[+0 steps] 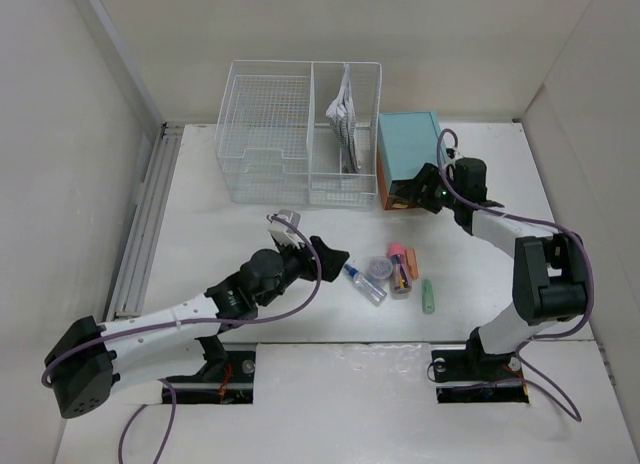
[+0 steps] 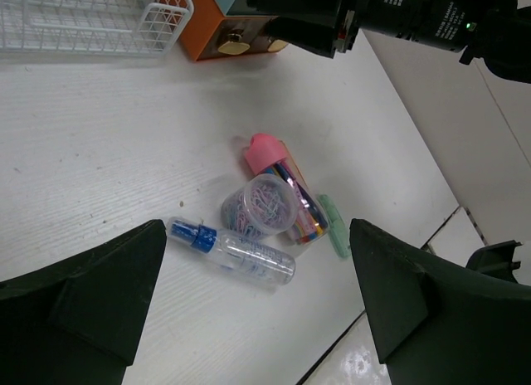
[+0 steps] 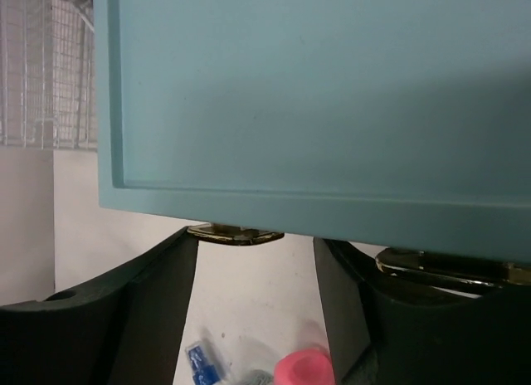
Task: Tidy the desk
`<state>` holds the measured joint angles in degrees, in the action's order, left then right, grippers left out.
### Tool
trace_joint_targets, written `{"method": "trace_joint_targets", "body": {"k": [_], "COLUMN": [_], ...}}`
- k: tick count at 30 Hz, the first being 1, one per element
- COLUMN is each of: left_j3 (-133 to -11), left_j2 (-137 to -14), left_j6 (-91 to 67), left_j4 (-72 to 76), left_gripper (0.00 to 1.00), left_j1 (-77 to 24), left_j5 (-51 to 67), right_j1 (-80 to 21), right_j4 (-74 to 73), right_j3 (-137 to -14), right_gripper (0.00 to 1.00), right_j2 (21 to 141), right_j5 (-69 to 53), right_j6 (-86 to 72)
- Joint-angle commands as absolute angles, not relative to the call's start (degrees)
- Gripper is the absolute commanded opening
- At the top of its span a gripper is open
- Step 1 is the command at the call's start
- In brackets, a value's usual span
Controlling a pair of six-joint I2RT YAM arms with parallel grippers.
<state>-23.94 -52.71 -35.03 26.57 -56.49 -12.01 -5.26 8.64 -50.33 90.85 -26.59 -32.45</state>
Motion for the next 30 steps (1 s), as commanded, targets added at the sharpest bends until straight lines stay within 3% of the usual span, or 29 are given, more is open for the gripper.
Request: {"method": "trace_joint_targets", "body": {"k": [1,10,14,18,20,30], "left_j3": [-23.64,-24.79,-24.79,-26.36,-27.67,-39.27], "left_j2": [-53.69,-57.04,-57.57,-60.37,-61.69,-77.07], "left_j6": [-35.24,-34.10,-34.10,-32.09,-30.77,-19.26], "left_j4": [29.36,29.36,29.36,29.96,30.84,30.42], "left_gripper": [0.90,0.87,0.84,0.79,0.78,0.91], "left_j1": [-56.95,-59.15,-60.29,-61.52,-61.52,-63.19], "left_j5": [-11.78,-13.01,-13.54,-13.54,-12.92,-6.78], "right_j1": [-5.97,-8.17,-8.17,-8.17,-8.17,-6.24], "right_j4": [22.40,30.06,30.06,28.93,26.99,12.23], "right_j3": [-50.19,-46.67,-46.14,-43.34,-42.28,-34.81], "right_gripper": [0.63,0.55,0.31,0.22,0.21,0.21], "right_j2": [88.51,86.75,85.43,82.54,80.43,71.99], "right_j5": [-20.84,-14.95,-14.24,-15.37,-17.65,-30.75], "right_j6": [-35.06,-38.41,-38.41,-37.10,-35.60,-25.66]}}
